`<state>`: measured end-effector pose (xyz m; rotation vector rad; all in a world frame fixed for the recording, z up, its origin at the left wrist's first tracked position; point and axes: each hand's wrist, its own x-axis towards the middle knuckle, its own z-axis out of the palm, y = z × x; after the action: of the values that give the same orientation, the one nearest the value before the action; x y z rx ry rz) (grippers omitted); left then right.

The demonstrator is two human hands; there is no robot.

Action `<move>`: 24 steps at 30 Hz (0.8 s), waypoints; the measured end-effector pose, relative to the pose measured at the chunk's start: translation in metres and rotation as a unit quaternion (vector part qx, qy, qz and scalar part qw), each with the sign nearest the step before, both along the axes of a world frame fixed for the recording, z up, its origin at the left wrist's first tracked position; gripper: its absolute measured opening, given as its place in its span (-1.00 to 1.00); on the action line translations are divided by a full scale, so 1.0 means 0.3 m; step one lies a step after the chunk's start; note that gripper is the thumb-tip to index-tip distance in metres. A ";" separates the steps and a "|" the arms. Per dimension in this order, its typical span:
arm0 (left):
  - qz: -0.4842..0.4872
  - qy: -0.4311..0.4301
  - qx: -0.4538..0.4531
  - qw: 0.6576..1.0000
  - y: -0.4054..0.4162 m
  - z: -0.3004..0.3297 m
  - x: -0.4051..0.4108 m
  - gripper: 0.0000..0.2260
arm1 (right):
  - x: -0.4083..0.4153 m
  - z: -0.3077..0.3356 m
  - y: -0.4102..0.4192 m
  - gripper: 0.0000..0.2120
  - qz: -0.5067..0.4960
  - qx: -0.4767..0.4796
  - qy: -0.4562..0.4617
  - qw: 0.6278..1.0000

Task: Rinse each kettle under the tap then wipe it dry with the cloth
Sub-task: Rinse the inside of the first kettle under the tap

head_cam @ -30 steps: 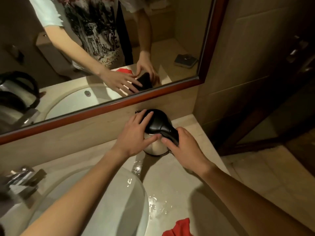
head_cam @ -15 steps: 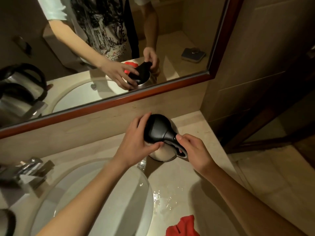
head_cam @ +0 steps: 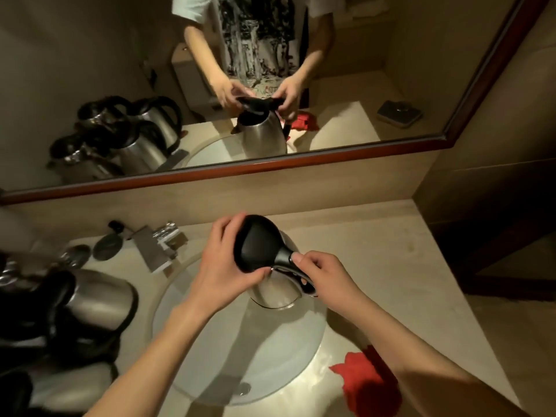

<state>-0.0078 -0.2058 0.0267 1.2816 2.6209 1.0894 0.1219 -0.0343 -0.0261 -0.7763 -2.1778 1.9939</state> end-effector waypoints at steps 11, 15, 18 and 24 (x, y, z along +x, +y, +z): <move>-0.105 0.206 -0.082 0.969 -0.289 -0.019 -0.112 -0.24 | -0.102 0.009 -0.319 -0.56 0.058 0.089 -0.089 0.990; -0.123 0.196 -0.060 0.971 -0.365 -0.079 -0.165 -0.24 | -0.180 0.016 -0.411 -0.25 0.123 0.255 -0.119 0.952; -0.111 0.173 -0.038 0.978 -0.410 -0.131 -0.191 -0.25 | -0.217 -0.026 -0.462 -0.31 0.105 0.298 -0.106 0.943; -0.118 0.159 -0.038 0.980 -0.466 -0.201 -0.282 -0.23 | -0.260 -0.097 -0.533 -0.36 0.028 0.164 -0.037 0.985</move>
<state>-0.0923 -0.3455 -0.0335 1.8240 2.5920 0.7977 0.0440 -0.1943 -0.0551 -0.7591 -2.5045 1.5870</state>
